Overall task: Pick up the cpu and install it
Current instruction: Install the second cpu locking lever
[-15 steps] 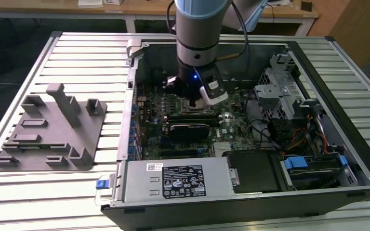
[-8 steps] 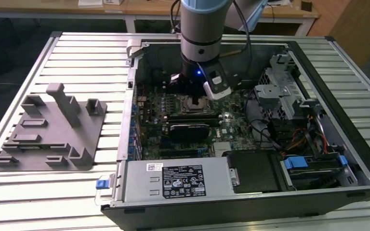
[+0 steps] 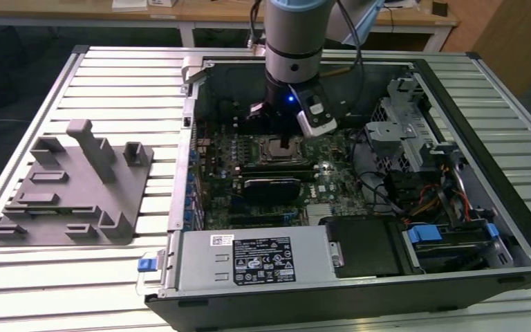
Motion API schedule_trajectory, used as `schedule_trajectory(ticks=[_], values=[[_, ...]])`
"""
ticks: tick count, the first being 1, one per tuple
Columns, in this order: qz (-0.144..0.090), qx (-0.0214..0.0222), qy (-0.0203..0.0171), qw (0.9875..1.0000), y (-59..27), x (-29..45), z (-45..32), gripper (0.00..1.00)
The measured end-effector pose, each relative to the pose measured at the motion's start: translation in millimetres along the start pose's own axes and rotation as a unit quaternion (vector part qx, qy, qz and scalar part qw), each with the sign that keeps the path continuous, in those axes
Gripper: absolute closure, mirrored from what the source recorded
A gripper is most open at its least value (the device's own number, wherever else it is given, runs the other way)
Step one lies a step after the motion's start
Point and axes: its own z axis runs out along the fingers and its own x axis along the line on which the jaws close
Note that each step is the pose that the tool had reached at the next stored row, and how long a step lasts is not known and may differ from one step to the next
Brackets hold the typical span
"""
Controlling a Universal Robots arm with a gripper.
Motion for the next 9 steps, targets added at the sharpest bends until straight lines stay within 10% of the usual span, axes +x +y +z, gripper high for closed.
schedule_trajectory(ticks=[4,9], values=[[0.0,0.0092,-0.0009,1.0,5.5,-3.7,1.0,0.89],[-0.001,0.01,-0.001,0.9999,6.4,-3.9,1.1,0.89]])
